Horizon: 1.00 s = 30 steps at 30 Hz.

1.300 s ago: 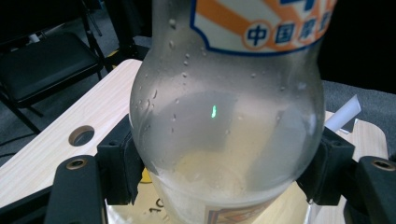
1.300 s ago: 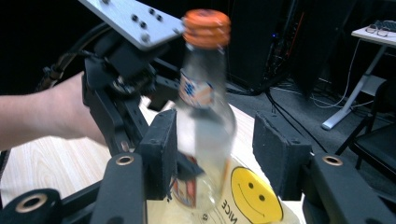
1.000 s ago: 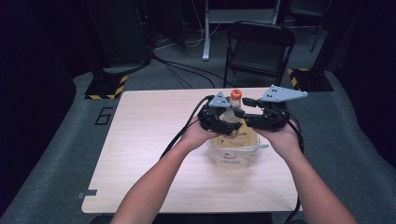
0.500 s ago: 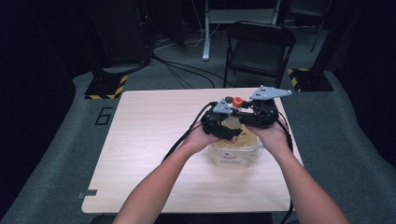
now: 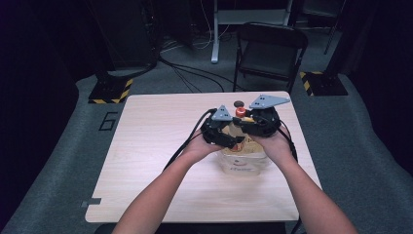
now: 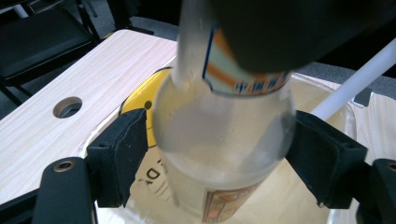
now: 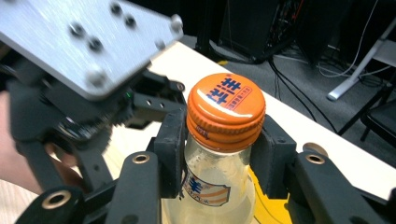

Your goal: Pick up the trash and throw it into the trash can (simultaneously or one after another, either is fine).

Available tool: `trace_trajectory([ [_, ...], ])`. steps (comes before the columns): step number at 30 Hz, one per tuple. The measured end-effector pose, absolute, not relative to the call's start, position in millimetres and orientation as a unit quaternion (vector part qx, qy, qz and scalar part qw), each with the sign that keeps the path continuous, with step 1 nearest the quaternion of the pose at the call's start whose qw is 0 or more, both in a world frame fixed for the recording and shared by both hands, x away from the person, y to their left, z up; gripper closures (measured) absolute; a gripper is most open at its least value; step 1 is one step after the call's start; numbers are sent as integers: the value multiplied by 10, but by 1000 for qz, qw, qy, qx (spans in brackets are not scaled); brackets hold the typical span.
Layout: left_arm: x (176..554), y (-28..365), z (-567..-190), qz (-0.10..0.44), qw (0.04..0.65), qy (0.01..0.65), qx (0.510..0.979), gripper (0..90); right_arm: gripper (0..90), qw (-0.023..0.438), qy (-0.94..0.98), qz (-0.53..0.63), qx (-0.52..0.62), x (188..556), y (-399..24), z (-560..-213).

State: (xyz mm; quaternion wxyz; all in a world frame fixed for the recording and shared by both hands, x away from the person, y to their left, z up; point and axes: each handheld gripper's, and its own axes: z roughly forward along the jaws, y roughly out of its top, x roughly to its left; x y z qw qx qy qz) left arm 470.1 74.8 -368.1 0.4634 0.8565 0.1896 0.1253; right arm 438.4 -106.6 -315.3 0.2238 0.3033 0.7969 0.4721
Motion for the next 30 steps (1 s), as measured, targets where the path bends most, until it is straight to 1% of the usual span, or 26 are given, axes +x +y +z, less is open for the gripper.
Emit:
trace_trajectory([
  [4,4643,907,-3621,124,492,205,837,228,584,230,807,443,317,4387,-1014,-3258],
  [10,4551,1187,-3573,133,508,209,825,233,584,233,816,408,337,4422,-989,-3395],
  [15,4519,1329,-3592,137,510,217,821,234,584,229,824,383,349,4437,-950,-3440],
  [22,4500,1441,-3654,137,507,228,820,240,586,221,837,348,361,4473,-895,-3538],
  [26,4500,1473,-3667,136,510,232,817,243,584,222,839,344,359,4479,-884,-3527],
  [28,4500,1484,-3679,136,509,232,818,244,577,219,838,346,361,4479,-884,-3522],
  [30,4497,1494,-3701,133,508,234,818,244,540,221,830,361,363,4475,-897,-3502],
])
